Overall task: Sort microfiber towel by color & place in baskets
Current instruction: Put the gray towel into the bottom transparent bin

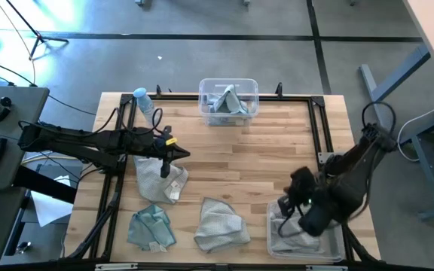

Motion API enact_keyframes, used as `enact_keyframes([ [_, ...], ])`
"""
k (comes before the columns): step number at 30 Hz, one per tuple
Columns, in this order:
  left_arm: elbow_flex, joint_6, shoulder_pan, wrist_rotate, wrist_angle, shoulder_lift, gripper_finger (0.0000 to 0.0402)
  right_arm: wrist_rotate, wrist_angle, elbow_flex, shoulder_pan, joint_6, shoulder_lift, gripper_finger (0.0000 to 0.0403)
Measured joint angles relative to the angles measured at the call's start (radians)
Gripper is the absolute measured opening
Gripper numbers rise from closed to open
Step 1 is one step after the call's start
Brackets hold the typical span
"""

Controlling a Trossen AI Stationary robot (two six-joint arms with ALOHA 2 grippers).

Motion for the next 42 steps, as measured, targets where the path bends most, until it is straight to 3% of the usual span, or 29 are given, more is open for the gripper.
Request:
enact_keyframes([
  [5, 0.0, -0.002, 0.0, -0.013, 0.07, 0.0, 0.0, 0.002, 0.048, -0.097, -0.127, -0.287, -0.132, 0.0005],
  [9, 0.0, -0.015, 0.0, -0.071, 0.134, 0.0, 0.0, -0.016, 0.2, -0.255, -0.244, -0.528, -0.274, 0.0003],
  [14, 0.0, -0.107, 0.0, -0.157, 0.179, 0.0, 0.0, -0.097, 0.577, -0.546, -0.401, -0.852, -0.481, 0.0001],
  [18, 0.0, -0.244, 0.0, -0.282, 0.2, 0.0, 0.0004, -0.232, 0.928, -0.778, -0.537, -1.083, -0.618, 0.0001],
  [24, 0.0, -0.314, 0.0, -0.359, 0.201, 0.013, 0.0058, -0.447, 1.302, -1.01, -0.736, -1.313, -0.723, 0.0],
  [29, 0.0, -0.425, 0.001, -0.472, 0.202, 0.063, 0.0114, -0.599, 1.373, -1.057, -0.866, -1.441, -0.731, 0.0],
  [35, 0.056, -0.422, -0.028, -0.52, 0.196, 0.167, 0.012, -0.754, 1.375, -1.057, -0.963, -1.554, -0.728, 0.0],
  [38, 0.172, -0.42, -0.058, -0.572, 0.055, 0.25, 0.0115, -0.798, 1.375, -1.057, -0.999, -1.595, -0.728, 0.0],
  [42, 0.377, -0.46, -0.075, -0.62, -0.265, 0.38, 0.0113, -0.829, 1.375, -1.057, -1.034, -1.62, -0.728, 0.0],
])
